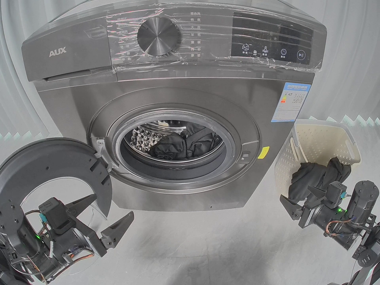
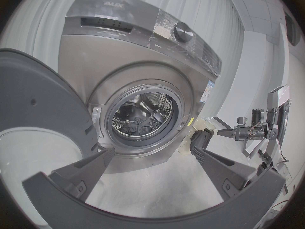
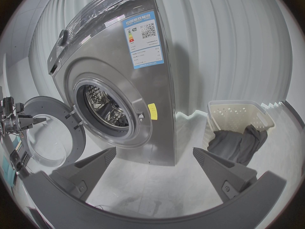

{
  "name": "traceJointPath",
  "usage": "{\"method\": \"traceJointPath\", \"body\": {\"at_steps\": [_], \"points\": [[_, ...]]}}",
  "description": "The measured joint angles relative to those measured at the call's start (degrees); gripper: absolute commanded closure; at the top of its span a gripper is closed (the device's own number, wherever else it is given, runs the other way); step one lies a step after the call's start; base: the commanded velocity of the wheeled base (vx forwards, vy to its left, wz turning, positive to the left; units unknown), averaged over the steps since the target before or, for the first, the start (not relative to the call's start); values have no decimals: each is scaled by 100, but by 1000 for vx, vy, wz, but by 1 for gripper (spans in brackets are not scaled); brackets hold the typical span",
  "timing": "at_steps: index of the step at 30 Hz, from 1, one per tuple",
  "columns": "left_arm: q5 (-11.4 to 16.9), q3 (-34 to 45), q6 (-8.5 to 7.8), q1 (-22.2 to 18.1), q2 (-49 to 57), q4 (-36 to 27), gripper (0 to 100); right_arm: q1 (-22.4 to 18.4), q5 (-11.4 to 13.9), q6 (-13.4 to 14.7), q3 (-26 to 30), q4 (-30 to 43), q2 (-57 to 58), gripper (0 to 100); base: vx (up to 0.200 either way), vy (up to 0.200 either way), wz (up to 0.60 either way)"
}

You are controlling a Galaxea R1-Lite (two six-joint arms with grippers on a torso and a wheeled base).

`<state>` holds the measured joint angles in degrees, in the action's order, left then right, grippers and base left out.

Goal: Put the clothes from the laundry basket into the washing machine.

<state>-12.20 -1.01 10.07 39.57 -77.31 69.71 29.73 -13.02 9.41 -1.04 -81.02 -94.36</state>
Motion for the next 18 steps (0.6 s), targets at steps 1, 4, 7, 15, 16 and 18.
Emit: {"method": "traceJointPath", "body": {"at_steps": [1, 4, 7, 15, 16, 18], "points": [[2, 0, -20, -13, 110, -112, 0, -5, -2, 0, 0, 158, 69, 0, -200, 0, 0], [6, 2, -90, -33, 494, -550, 0, 9, -6, 11, 5, 929, 411, 0, -200, 0, 0], [5, 2, -140, -51, 848, -1048, 0, 26, -6, 27, 5, 1670, 830, 0, -200, 0, 0], [5, 2, -217, -74, 2035, -2473, 0, 13, -2, 90, 5, 3673, 2617, 0, -125, 0, 0], [5, 0, -228, -96, 2200, -2690, 0, -16, 2, 90, 5, 3874, 2854, 0, 0, 0, 0], [16, 2, -257, -173, 2616, -3229, 0, -134, 5, 79, 5, 4341, 3418, 0, 0, 0, 0]]}}
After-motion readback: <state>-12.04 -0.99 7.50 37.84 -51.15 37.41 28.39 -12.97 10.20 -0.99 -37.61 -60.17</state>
